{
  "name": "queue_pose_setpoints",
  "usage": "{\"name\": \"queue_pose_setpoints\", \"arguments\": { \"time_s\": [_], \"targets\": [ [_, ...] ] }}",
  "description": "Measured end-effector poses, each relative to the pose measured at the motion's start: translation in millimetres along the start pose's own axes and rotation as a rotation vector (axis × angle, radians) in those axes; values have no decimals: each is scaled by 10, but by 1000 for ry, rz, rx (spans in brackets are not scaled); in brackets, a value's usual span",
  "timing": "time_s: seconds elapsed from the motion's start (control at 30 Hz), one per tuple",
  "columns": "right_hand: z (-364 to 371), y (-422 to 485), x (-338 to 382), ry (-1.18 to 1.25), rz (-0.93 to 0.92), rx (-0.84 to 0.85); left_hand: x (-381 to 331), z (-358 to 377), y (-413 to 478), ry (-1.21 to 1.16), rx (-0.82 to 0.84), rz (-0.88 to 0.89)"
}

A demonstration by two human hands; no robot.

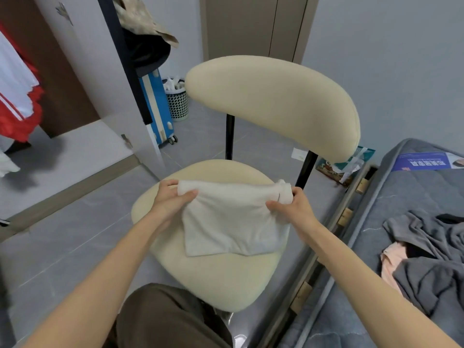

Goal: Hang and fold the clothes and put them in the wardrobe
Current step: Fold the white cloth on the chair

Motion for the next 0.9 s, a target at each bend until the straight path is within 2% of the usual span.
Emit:
{"name": "queue_pose_setpoints", "arguments": {
  "time_s": [0.1,0.2,0.33,0.43,0.53,0.63,0.77,0.9],
  "targets": [
    [-36,-135,229,-7,-106,4,-276,-66,-252,179,72,114],
    [34,-358,465,-47,-176,181,-498,-61,-559,269,174,180],
    [60,-631,533,277,-84,396,-645,-72,-859,42,258,104],
    [59,-628,487,335,-26,350,-605,-110,-844,3,212,12],
    [130,-443,241,282,140,229,-310,-52,-721,-43,200,-154],
    [300,-215,-15,301,285,214,45,-5,-567,-179,155,-224],
    [491,144,-118,216,251,216,366,12,-335,-179,83,-194],
    [591,332,-213,-45,220,263,626,23,-174,-3,99,-232]
  ]
}}
Point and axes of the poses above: each hand's wrist, its own y-axis towards the middle knuckle, its own z-axis out of the palm, x = y × z, the point moved 8 cm from there along y, towards the middle knuckle, and after that the axes turned 5 degrees about x, right-handed, at the moved point
